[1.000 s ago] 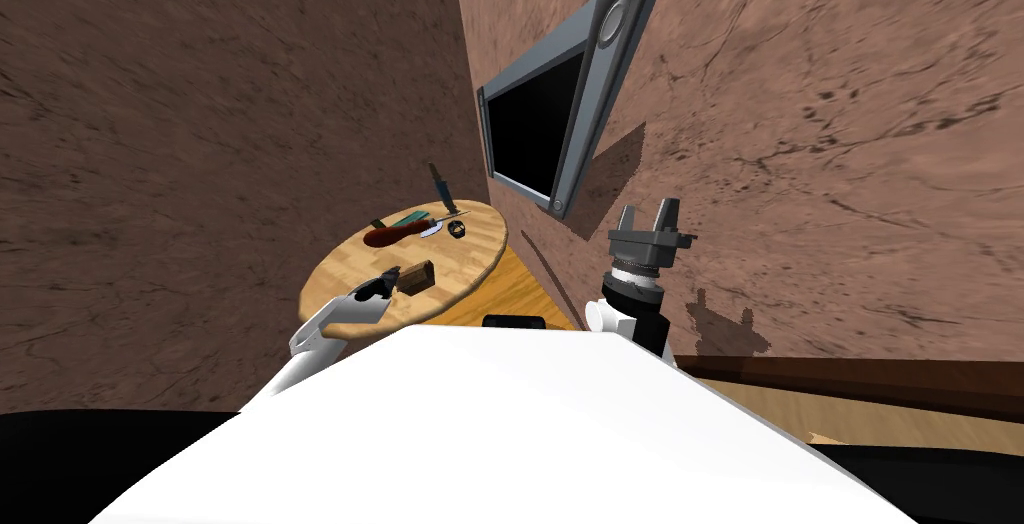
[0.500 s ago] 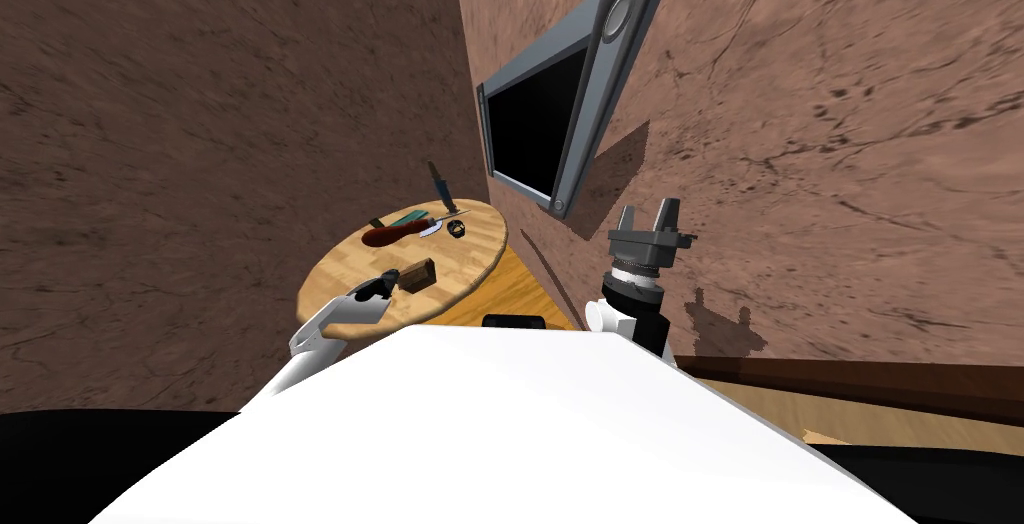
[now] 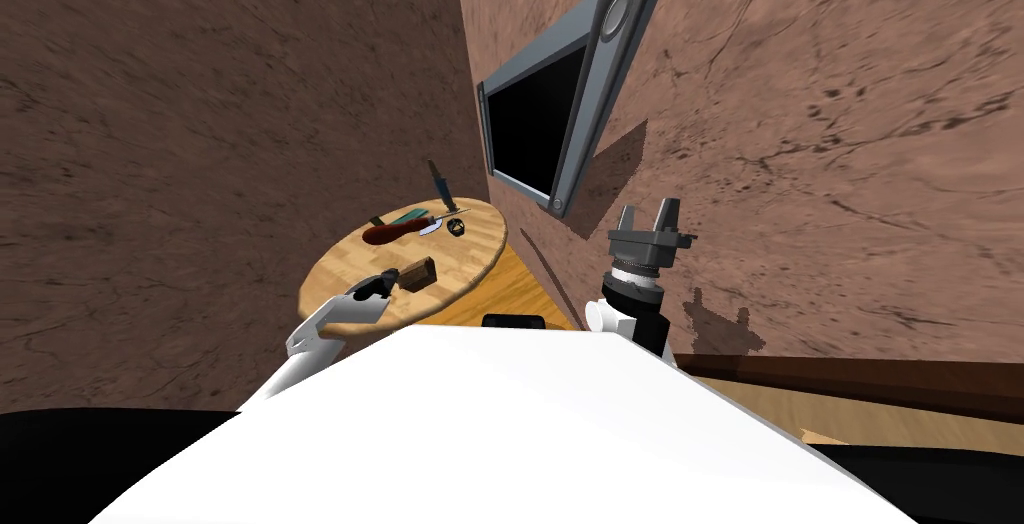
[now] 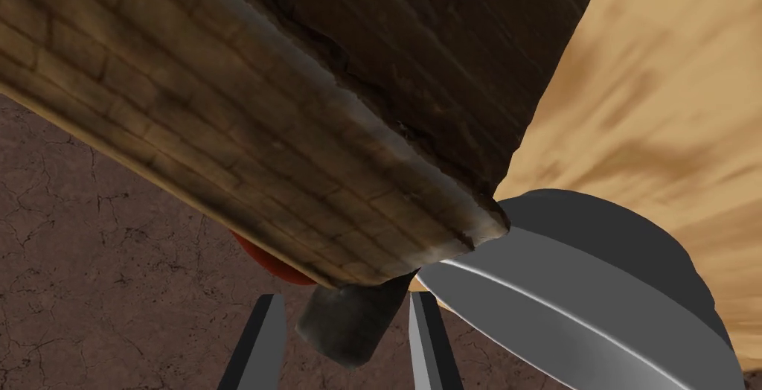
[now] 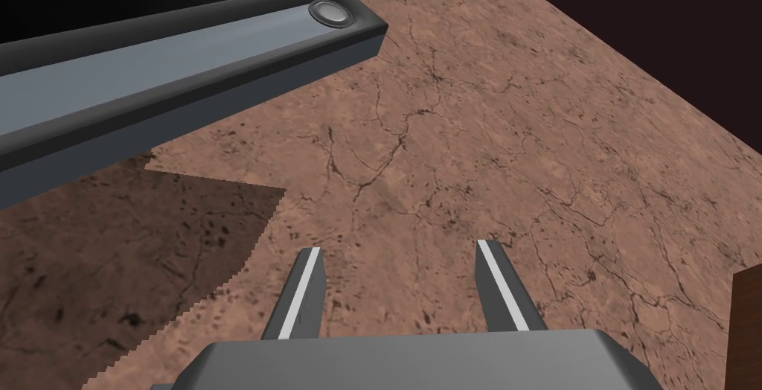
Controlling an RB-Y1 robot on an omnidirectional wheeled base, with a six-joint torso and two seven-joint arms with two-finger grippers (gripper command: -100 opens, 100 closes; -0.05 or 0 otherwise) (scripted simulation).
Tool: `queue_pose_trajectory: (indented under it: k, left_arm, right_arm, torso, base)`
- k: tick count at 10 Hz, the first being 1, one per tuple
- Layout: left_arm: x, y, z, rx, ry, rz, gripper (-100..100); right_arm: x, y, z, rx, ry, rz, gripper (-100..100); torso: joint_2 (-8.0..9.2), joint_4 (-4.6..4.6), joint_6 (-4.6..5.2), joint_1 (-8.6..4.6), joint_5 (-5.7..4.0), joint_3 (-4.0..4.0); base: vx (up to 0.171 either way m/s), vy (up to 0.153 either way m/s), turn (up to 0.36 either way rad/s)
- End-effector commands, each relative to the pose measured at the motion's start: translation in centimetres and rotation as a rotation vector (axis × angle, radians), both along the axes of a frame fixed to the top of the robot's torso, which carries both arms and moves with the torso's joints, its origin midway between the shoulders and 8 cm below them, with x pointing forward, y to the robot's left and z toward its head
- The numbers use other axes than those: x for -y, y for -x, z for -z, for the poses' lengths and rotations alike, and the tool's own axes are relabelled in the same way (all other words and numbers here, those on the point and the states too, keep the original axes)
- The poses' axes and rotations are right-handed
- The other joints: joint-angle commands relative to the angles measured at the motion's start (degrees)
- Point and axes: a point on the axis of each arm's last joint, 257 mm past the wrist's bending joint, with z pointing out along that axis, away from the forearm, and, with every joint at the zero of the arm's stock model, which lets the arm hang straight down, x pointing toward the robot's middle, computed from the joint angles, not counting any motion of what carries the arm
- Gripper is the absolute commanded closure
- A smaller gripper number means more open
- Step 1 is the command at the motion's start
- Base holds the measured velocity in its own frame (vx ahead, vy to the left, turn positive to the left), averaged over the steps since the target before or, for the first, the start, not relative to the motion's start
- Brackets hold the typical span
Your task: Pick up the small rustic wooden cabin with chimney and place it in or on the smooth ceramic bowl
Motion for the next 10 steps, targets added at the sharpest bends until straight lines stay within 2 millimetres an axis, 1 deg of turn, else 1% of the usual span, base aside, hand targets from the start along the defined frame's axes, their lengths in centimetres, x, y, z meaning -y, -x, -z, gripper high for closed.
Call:
queue_pose_trajectory:
  k: [1,2,3,4,5,7,8,9,10]
  left_arm:
    - [-0.5,-0.5,-2.2,0.016,-0.026,0.018,100]
    - [-0.6,-0.6,-2.8,0.019,-0.033,0.023,100]
    - [-0.8,-0.8,-4.2,0.025,-0.047,0.034,100]
    - [-0.9,-0.9,-5.0,0.027,-0.053,0.04,100]
    - [-0.9,-1.1,-6.4,0.032,-0.066,0.053,100]
    - [-0.8,-1.3,-7.9,0.036,-0.076,0.065,100]
    - [-0.7,-1.5,-9.2,0.041,-0.085,0.077,100]
    - [-0.6,-1.6,-9.9,0.044,-0.089,0.083,100]
    - [-0.3,-1.9,-11.1,0.05,-0.095,0.094,100]
  right_arm:
    - [0.0,0.0,0.0,0.0,0.0,0.0,0]
    - [0.0,0.0,0.0,0.0,0.0,0.0,0]
    - [0.0,0.0,0.0,0.0,0.0,0.0,0]
    - [0.0,0.0,0.0,0.0,0.0,0.0,0]
    - [0.0,0.0,0.0,0.0,0.0,0.0,0]
    - [0.0,0.0,0.0,0.0,0.0,0.0,0]
    - [0.0,0.0,0.0,0.0,0.0,0.0,0]
    - [0.0,0.0,0.0,0.0,0.0,0.0,0]
    - [0.0,0.0,0.0,0.0,0.0,0.0,0]
  torso:
    - [0.0,0.0,0.0,0.0,0.0,0.0]
    - [0.27,0.08,-0.01,-0.05,-0.08,0.16]
    - [0.57,0.15,-0.08,-0.02,-0.1,0.34]
    - [0.72,0.2,-0.12,0.03,-0.12,0.44]
    - [0.73,0.23,-0.09,-0.04,-0.13,0.46]
    - [0.83,0.27,-0.08,-0.18,-0.18,0.54]
    - [0.7,0.26,-0.09,-0.15,-0.19,0.47]
    - [0.72,0.28,-0.07,-0.14,-0.23,0.49]
    - [0.74,0.28,-0.08,-0.12,-0.2,0.5]
  base:
    - [-0.102,-0.016,-0.002]
    - [-0.166,0.004,-0.016]
    - [-0.17,0.021,-0.01]
    - [-0.155,0.01,0.003]
    - [-0.19,-0.022,-0.022]
    - [-0.146,0.0,-0.012]
    - [-0.136,0.015,-0.026]
    - [-0.141,0.023,-0.024]
    - [-0.137,0.02,-0.027]
